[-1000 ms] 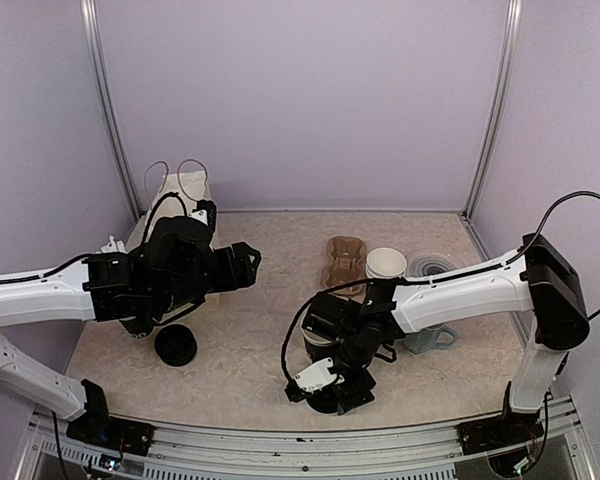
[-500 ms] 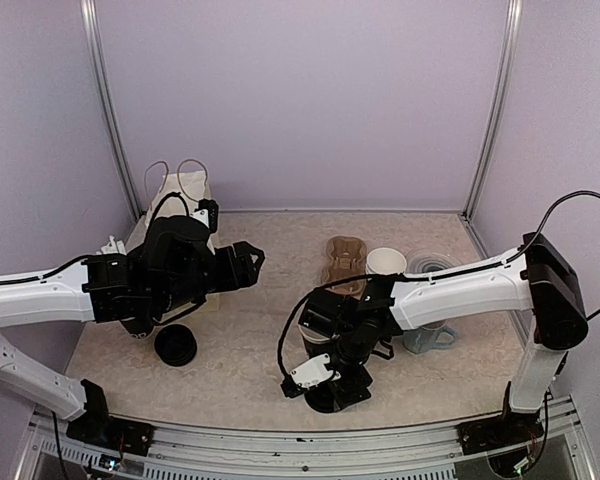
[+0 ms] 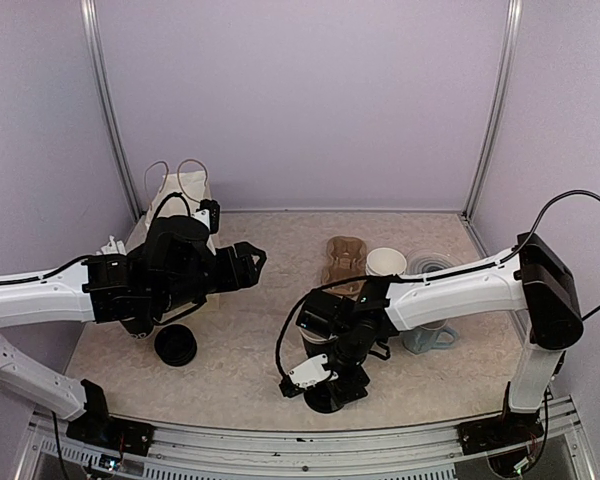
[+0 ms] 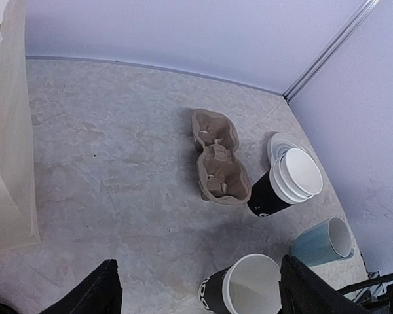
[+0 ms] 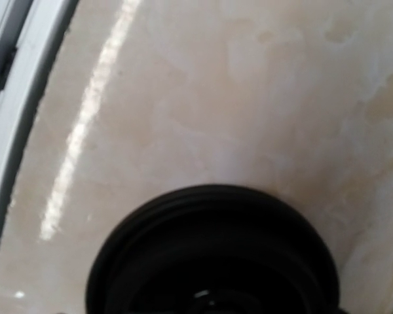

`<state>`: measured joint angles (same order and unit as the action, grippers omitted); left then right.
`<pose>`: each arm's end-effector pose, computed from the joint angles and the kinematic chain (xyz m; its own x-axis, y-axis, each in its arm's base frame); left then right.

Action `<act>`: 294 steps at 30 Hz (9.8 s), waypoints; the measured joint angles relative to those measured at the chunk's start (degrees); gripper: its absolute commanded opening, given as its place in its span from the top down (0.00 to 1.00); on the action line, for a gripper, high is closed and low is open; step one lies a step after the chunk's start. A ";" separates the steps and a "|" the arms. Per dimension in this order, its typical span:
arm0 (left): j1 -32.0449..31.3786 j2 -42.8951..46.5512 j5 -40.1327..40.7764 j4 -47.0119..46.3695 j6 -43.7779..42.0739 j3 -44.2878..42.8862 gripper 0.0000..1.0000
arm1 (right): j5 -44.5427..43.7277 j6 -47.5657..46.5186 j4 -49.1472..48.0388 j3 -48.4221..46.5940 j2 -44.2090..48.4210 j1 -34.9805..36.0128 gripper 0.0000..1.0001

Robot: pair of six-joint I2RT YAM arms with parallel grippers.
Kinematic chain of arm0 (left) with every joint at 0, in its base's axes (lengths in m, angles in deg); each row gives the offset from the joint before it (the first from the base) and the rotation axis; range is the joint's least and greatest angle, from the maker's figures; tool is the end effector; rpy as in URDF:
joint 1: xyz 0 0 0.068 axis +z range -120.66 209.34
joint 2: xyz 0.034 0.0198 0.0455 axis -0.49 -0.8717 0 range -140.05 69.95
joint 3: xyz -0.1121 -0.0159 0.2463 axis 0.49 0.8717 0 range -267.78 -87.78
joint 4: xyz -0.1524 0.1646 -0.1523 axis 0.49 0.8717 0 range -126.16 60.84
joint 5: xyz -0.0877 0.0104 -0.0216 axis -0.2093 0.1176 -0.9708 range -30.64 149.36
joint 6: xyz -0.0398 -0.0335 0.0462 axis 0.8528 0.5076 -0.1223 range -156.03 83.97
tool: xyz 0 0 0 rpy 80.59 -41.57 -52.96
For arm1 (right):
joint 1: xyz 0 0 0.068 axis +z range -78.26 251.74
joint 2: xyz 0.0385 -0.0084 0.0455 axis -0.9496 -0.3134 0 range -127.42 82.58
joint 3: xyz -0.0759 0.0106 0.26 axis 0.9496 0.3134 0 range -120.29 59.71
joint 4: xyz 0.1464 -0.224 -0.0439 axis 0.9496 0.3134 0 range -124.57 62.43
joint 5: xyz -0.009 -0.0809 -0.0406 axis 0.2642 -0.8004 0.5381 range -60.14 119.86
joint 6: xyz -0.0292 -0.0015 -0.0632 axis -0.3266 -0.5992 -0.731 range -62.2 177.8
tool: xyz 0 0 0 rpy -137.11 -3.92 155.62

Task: Pack the takeout coffee

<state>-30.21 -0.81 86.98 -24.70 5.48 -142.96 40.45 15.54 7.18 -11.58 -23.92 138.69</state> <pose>0.1778 -0.2506 0.2939 -0.5401 -0.2400 -0.8067 0.2627 0.8625 -0.4325 0.1340 0.3418 0.1404 0.3369 -0.8966 -0.2873 -0.9379 -0.3463 -0.0192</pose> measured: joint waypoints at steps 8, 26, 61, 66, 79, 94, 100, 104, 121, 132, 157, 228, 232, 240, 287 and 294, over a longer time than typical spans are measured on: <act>0.00 0.00 -0.20 -0.48 0.02 0.37 0.19 | -0.20 0.39 -0.07 -0.02 -0.28 0.00 0.13; -0.11 0.00 -0.22 -0.74 0.20 0.74 0.20 | -1.14 1.31 -0.09 -0.02 -1.64 0.00 0.26; -0.11 -0.98 -0.22 1.03 0.37 1.07 0.20 | 10.27 0.48 14.36 -22.60 4.94 -18.36 0.32; -0.11 -1.55 -0.35 1.03 0.20 1.07 0.20 | 11.58 0.57 14.56 -21.51 4.22 -18.38 0.32; -0.11 -2.27 -0.44 1.03 0.15 1.11 0.20 | 13.03 0.59 13.57 -19.71 1.14 -18.40 0.32; -0.11 -2.29 -0.44 1.01 0.17 1.84 0.19 | 13.73 0.92 12.74 -19.71 0.31 -18.38 0.30; 0.02 -2.58 -0.37 1.07 0.68 1.92 0.20 | 12.24 1.49 12.55 -19.71 -0.37 -17.70 0.29; 0.37 -2.82 -0.42 1.27 1.99 2.58 0.20 | 9.66 1.90 12.11 -19.71 -0.59 -16.06 0.29; -0.70 -8.74 -11.61 0.09 9.53 6.08 0.34 | 6.43 4.85 13.88 -21.62 -0.57 -14.23 0.12; -1.25 -13.92 -18.51 -5.05 11.21 3.74 0.45 | 10.49 8.87 12.26 -17.70 6.88 -20.37 0.23; -0.24 -19.76 -22.03 -6.14 10.08 -0.74 0.55 | 26.73 19.93 3.80 -4.98 4.98 -29.75 0.52; -6.38 -29.27 -25.77 16.04 9.01 -10.58 0.62 | 24.02 24.15 7.17 -15.32 -7.02 -30.60 0.57; -6.67 -29.03 -24.15 16.52 8.55 -10.88 0.45 | 24.26 20.59 7.02 -14.19 -4.37 -30.60 0.37; -9.11 -24.22 -15.19 15.32 3.32 -10.86 0.26 | 26.53 4.50 6.54 0.20 19.71 -30.64 0.00; -6.08 -20.09 -1.75 12.04 -1.79 -11.58 0.28 | 7.19 -2.51 1.38 31.17 26.01 -4.90 0.22; -6.93 -10.82 -1.88 7.48 -5.66 -2.32 0.22 | 9.97 -1.31 -2.49 29.53 25.75 -4.90 0.25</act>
<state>-37.14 -11.63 85.10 -17.22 -0.18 -145.27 50.42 14.23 4.69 17.95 1.83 133.80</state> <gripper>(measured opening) 0.747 0.759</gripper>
